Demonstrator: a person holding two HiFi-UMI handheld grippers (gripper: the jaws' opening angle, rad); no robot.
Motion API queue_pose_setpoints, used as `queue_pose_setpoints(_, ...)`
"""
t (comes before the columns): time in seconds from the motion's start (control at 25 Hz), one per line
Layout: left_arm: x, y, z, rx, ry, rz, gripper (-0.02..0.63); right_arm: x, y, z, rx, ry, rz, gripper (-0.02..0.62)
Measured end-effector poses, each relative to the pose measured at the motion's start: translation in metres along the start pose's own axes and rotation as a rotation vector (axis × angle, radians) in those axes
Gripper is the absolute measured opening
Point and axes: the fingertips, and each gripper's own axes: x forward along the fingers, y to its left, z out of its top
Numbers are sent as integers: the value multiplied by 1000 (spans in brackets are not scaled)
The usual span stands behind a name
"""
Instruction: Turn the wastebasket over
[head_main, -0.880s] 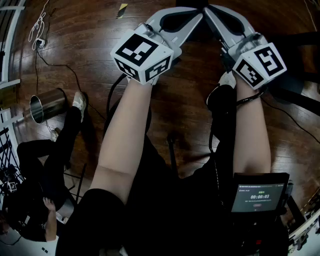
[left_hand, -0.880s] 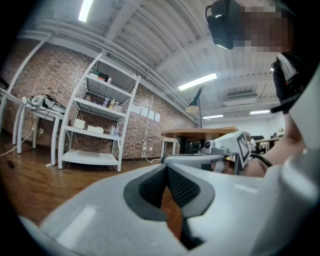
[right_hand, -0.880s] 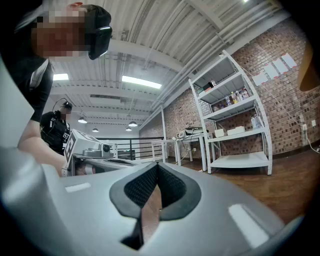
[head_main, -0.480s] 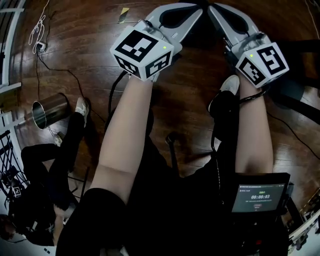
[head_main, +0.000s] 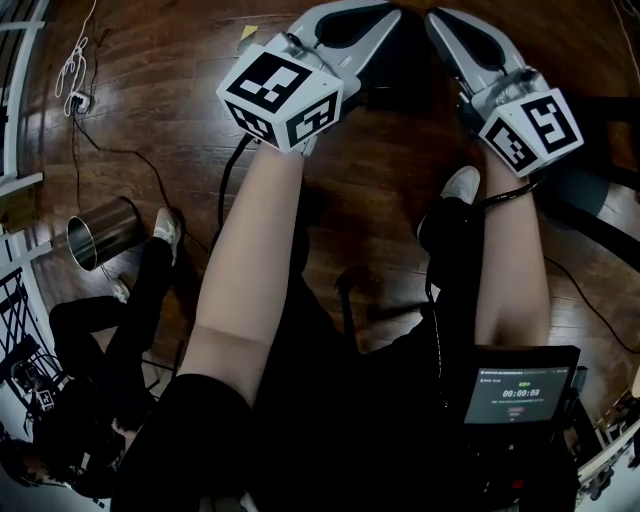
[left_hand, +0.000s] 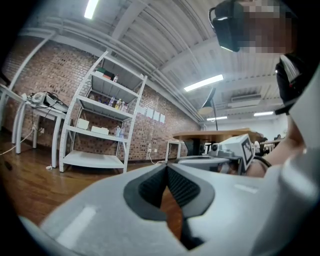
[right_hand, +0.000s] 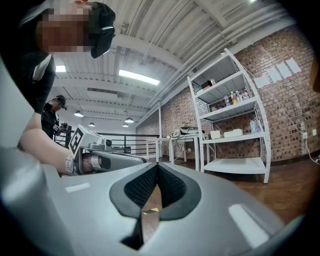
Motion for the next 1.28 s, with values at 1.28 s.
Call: queue_pose_setpoints(1.28,31,89,48,-9,-77,18,2,32,-103,-61,261,13,-182,9)
